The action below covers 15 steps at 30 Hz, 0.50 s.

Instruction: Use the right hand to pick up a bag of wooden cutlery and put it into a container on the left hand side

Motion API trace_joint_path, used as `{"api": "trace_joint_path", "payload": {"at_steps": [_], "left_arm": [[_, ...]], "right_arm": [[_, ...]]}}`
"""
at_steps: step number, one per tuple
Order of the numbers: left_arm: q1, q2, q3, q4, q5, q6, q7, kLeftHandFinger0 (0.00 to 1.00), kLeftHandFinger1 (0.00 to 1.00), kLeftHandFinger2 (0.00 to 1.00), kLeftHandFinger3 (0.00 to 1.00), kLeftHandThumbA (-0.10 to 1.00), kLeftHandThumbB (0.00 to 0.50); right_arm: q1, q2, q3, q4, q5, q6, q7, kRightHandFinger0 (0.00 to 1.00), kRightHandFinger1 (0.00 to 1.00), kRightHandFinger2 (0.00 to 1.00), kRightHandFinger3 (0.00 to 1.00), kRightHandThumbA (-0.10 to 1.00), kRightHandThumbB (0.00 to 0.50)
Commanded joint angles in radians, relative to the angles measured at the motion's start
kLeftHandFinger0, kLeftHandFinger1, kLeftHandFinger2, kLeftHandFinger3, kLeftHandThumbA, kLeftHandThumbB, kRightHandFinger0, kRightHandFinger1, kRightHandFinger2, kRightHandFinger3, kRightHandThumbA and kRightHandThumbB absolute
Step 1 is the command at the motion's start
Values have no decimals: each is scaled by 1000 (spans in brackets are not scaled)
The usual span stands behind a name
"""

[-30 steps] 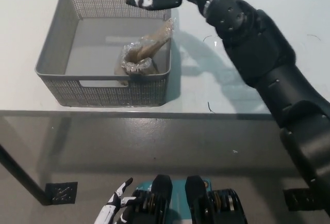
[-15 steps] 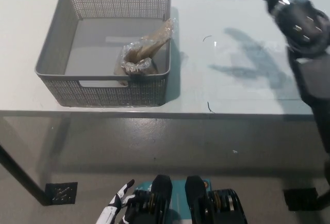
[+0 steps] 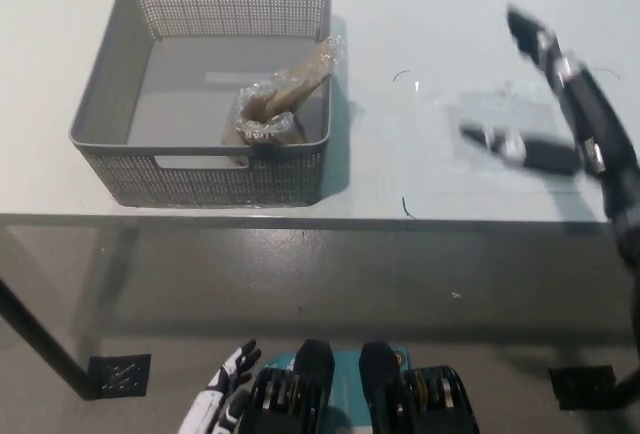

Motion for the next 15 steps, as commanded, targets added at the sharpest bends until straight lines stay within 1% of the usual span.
{"api": "trace_joint_path", "payload": {"at_steps": [1, 2, 3, 4, 6, 7, 8, 10, 11, 12, 13, 14, 15], "left_arm": [[-58, 3, 66, -30, -67, -40, -32, 1000, 1000, 1000, 1000, 1000, 207], [-62, 2, 69, -27, -68, -40, -33, 1000, 1000, 1000, 1000, 1000, 219], [-67, -2, 74, -24, -72, -40, -35, 1000, 1000, 1000, 1000, 1000, 221], [-71, -6, 80, -24, -73, -40, -36, 1000, 1000, 1000, 1000, 1000, 231], [-76, -10, 87, -26, -88, -39, -47, 1000, 1000, 1000, 1000, 1000, 248], [-79, -9, 89, -30, -106, -35, -60, 1000, 1000, 1000, 1000, 1000, 246], [-81, -9, 92, -32, -120, -32, -70, 1000, 1000, 1000, 1000, 1000, 234], [-88, -10, 102, -37, -162, -20, -99, 1000, 1000, 1000, 1000, 1000, 246], [-90, -7, 105, -42, -180, -15, -115, 1000, 1000, 1000, 1000, 1000, 235], [-96, -3, 109, -42, -186, -10, -126, 1000, 1000, 1000, 1000, 1000, 219], [-100, -2, 113, -41, -192, -7, -132, 1000, 1000, 1000, 1000, 1000, 214], [-108, -5, 123, -32, -221, 1, -145, 1000, 1000, 1000, 1000, 1000, 218], [-113, -9, 130, -24, -239, 7, -153, 1000, 1000, 1000, 1000, 1000, 208]], "right_arm": [[303, 86, -15, -282, 306, -72, 15, 1000, 1000, 1000, 1000, 983, 271], [327, 95, -4, -253, 302, -108, 24, 1000, 1000, 1000, 1000, 976, 219], [349, 103, 4, -225, 299, -139, 34, 1000, 1000, 1000, 1000, 965, 200], [379, 116, 13, -186, 294, -164, 41, 1000, 1000, 1000, 1000, 975, 168], [422, 135, 23, -142, 274, -189, 40, 1000, 1000, 1000, 1000, 1000, 160], [446, 144, 27, -116, 254, -199, 34, 1000, 1000, 1000, 1000, 1000, 169], [461, 149, 30, -95, 246, -206, 34, 1000, 1000, 1000, 1000, 1000, 156], [483, 166, 32, -55, 251, -207, 35, 1000, 1000, 1000, 1000, 1000, 159], [497, 174, 33, -35, 254, -203, 36, 1000, 1000, 1000, 1000, 1000, 173], [504, 182, 35, 8, 245, -221, 35, 1000, 1000, 1000, 1000, 1000, 205], [503, 187, 37, 35, 243, -227, 35, 1000, 1000, 1000, 1000, 1000, 225], [501, 193, 44, 85, 238, -243, 41, 1000, 1000, 1000, 1000, 1000, 221], [498, 195, 46, 113, 242, -239, 45, 1000, 1000, 1000, 1000, 1000, 234]]}}
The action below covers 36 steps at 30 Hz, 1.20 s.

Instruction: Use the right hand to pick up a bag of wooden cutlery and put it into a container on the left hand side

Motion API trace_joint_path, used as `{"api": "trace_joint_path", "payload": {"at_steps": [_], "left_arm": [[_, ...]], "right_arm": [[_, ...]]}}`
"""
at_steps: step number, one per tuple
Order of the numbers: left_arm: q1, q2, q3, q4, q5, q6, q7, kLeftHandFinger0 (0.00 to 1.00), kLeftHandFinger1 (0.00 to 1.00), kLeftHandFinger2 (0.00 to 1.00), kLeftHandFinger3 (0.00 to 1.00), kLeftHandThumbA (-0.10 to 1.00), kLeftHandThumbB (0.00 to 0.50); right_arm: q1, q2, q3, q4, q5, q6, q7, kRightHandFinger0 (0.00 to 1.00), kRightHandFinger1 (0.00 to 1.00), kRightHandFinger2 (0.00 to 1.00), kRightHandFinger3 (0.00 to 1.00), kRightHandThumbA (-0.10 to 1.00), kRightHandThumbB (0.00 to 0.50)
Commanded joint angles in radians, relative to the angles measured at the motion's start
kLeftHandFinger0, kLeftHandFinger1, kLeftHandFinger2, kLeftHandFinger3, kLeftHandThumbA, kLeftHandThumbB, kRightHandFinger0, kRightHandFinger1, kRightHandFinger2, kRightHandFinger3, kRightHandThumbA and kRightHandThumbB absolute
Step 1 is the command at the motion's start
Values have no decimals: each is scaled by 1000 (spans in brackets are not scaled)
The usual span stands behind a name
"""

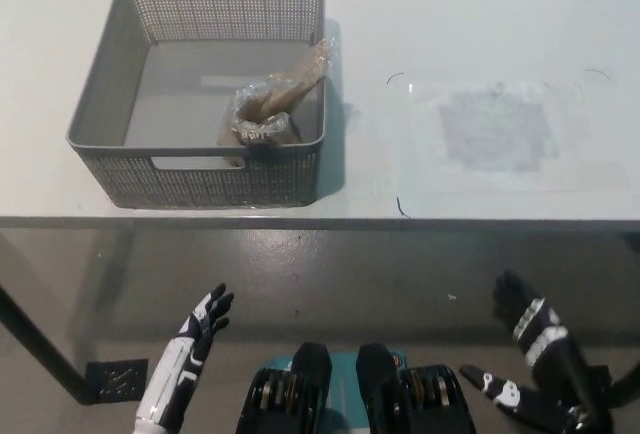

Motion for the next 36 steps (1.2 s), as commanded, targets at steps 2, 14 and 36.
{"api": "trace_joint_path", "payload": {"at_steps": [2, 14, 36], "left_arm": [[-34, -13, 44, -7, -143, 26, -83, 1000, 1000, 1000, 1000, 1000, 174], [44, -73, 100, 145, -143, 1, -113, 1000, 1000, 1000, 1000, 1000, 144], [98, -76, 101, 142, -53, -42, -125, 1000, 1000, 1000, 1000, 1000, 166]], "right_arm": [[-29, 28, 14, 117, 61, -93, 28, 1000, 1000, 1000, 1000, 1000, 236], [-28, 12, 21, 294, 55, -144, 45, 1000, 1000, 1000, 1000, 1000, 162], [17, 0, 27, 275, 37, -149, 26, 1000, 1000, 1000, 1000, 1000, 144]]}}
